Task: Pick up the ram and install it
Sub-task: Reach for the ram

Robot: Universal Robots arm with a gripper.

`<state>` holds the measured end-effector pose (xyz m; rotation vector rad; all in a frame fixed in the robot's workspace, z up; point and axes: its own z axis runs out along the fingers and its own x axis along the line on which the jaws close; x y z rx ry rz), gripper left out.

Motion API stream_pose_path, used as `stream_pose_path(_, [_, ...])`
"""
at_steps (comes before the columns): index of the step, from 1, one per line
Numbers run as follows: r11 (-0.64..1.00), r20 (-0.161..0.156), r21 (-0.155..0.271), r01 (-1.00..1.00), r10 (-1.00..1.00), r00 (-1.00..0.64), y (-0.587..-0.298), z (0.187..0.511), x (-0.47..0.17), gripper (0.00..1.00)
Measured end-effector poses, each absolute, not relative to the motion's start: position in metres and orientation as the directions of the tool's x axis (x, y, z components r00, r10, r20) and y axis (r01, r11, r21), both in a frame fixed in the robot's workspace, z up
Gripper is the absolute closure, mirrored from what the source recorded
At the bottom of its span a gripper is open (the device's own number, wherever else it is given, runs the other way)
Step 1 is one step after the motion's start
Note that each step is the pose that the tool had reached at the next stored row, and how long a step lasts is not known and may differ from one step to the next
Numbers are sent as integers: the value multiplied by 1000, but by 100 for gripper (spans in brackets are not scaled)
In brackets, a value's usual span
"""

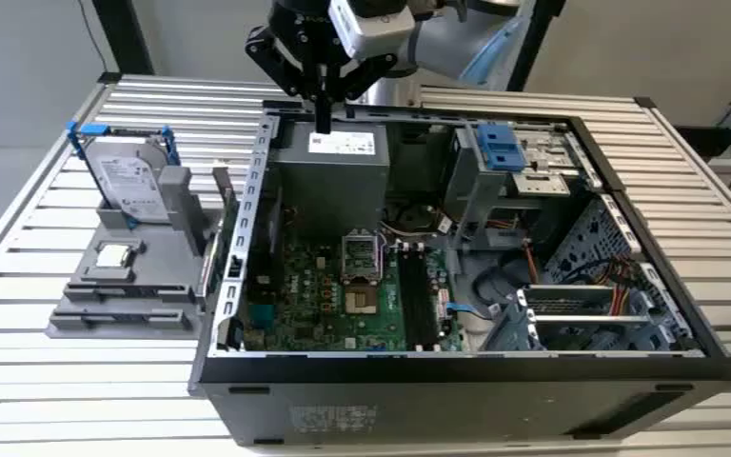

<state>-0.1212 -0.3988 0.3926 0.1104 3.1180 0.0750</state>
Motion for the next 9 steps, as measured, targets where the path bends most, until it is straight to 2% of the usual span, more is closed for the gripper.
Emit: stream_pose_path(9, [996, -19, 49, 70, 71, -997, -399, 393, -121, 100])
